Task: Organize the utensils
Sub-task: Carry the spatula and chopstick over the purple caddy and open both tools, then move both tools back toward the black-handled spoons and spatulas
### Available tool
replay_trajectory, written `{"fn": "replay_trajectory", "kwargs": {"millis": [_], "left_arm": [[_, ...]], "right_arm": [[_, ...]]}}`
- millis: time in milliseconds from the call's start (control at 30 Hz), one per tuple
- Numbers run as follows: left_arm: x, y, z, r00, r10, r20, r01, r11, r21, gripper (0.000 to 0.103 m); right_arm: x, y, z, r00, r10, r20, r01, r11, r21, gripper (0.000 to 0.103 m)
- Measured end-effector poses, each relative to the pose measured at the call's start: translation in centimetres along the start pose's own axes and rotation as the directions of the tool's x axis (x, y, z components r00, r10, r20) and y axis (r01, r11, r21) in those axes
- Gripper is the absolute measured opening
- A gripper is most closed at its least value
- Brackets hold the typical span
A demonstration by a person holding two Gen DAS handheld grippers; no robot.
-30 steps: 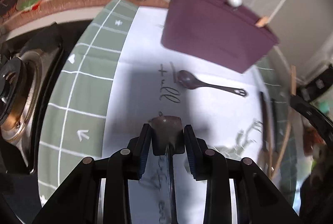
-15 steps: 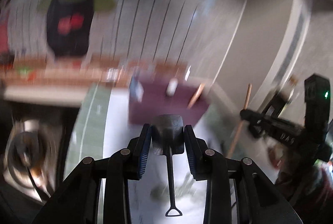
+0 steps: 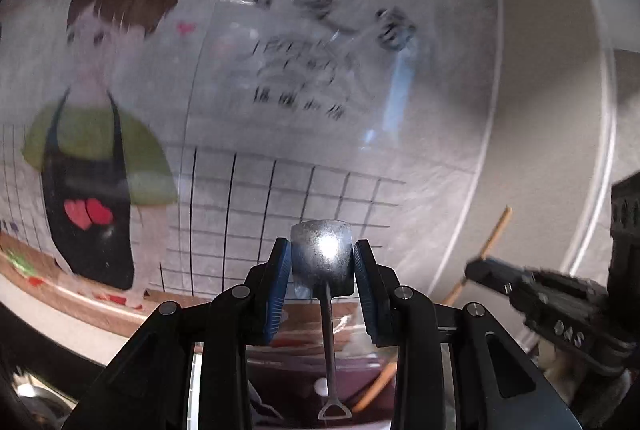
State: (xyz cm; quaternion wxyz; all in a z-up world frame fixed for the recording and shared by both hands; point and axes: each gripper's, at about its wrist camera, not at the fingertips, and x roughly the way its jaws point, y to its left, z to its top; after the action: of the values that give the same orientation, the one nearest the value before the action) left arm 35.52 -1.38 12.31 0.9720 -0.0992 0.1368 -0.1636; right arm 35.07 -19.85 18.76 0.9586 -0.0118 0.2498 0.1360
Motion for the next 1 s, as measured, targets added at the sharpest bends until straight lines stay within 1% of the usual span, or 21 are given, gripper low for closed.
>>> {"fn": "replay_trajectory", "kwargs": {"millis": [133, 200, 300, 333, 400, 467, 533, 600, 667, 733, 767, 867, 933, 1000], "left_arm": [[2.7, 0.3, -1.7, 0.999, 0.042, 0.001, -0.042, 0.999, 0.03, 0.033], [3.6, 0.6, -2.8, 0.999, 0.05, -0.018, -0.049, 0.998, 0.035, 0.033], [4.8, 1.6, -4.8, 0.996, 0.053, -0.072, -0.052, 0.999, 0.011, 0.033], [5.1, 1.9, -5.6, 0.994, 0.051, -0.095, -0.051, 0.999, 0.001, 0.033], [5.6, 2.7, -6.8, 0.988, 0.036, -0.148, -0.039, 0.999, -0.019, 0.034], [5.9, 3.4, -7.6, 0.978, 0.028, -0.206, -0.036, 0.999, -0.031, 0.035], [5.4, 3.7, -7.7, 0.975, 0.031, -0.221, -0.041, 0.998, -0.04, 0.038], [4.4, 3.9, -7.7, 0.972, 0.037, -0.232, -0.05, 0.997, -0.051, 0.051], [3.2, 3.7, -7.6, 0.967, 0.039, -0.252, -0.056, 0.997, -0.06, 0.055], [1.8, 3.4, -8.0, 0.961, 0.044, -0.274, -0.059, 0.997, -0.047, 0.055], [1.2, 3.2, -8.2, 0.958, 0.05, -0.281, -0.063, 0.997, -0.038, 0.055], [-1.0, 2.3, -9.8, 0.954, 0.068, -0.293, -0.069, 0.998, 0.009, 0.055], [-2.0, 2.0, -10.8, 0.95, 0.065, -0.307, -0.064, 0.998, 0.015, 0.055], [-2.5, 1.6, -11.9, 0.939, 0.058, -0.34, -0.057, 0.998, 0.012, 0.055]], "right_arm": [[2.7, -1.2, -2.1, 0.997, 0.014, -0.072, -0.012, 1.0, 0.029, 0.005], [3.7, -1.6, -3.1, 0.994, 0.026, -0.106, -0.021, 0.999, 0.049, 0.005], [4.9, -1.6, -4.8, 0.987, 0.047, -0.153, -0.037, 0.997, 0.064, 0.005], [5.3, -1.6, -5.4, 0.983, 0.06, -0.174, -0.049, 0.996, 0.069, 0.006], [6.6, -1.8, -6.3, 0.963, 0.118, -0.243, -0.096, 0.99, 0.103, 0.006], [7.1, -2.3, -7.2, 0.946, 0.156, -0.283, -0.117, 0.982, 0.149, 0.007], [6.8, -2.5, -7.6, 0.945, 0.142, -0.294, -0.102, 0.984, 0.146, 0.01], [6.0, -2.6, -8.0, 0.947, 0.116, -0.3, -0.081, 0.988, 0.129, 0.013], [5.1, -2.7, -8.4, 0.944, 0.102, -0.313, -0.068, 0.991, 0.119, 0.017], [3.7, -3.0, -9.2, 0.937, 0.088, -0.337, -0.054, 0.992, 0.11, 0.021], [3.1, -3.1, -10.1, 0.931, 0.074, -0.357, -0.04, 0.994, 0.102, 0.021], [1.6, -3.6, -12.2, 0.912, 0.054, -0.407, -0.017, 0.996, 0.093, 0.026], [0.9, -3.9, -14.1, 0.893, 0.052, -0.448, -0.004, 0.994, 0.107, 0.026], [0.4, -4.3, -16.3, 0.869, 0.054, -0.492, 0.013, 0.991, 0.131, 0.026]]}}
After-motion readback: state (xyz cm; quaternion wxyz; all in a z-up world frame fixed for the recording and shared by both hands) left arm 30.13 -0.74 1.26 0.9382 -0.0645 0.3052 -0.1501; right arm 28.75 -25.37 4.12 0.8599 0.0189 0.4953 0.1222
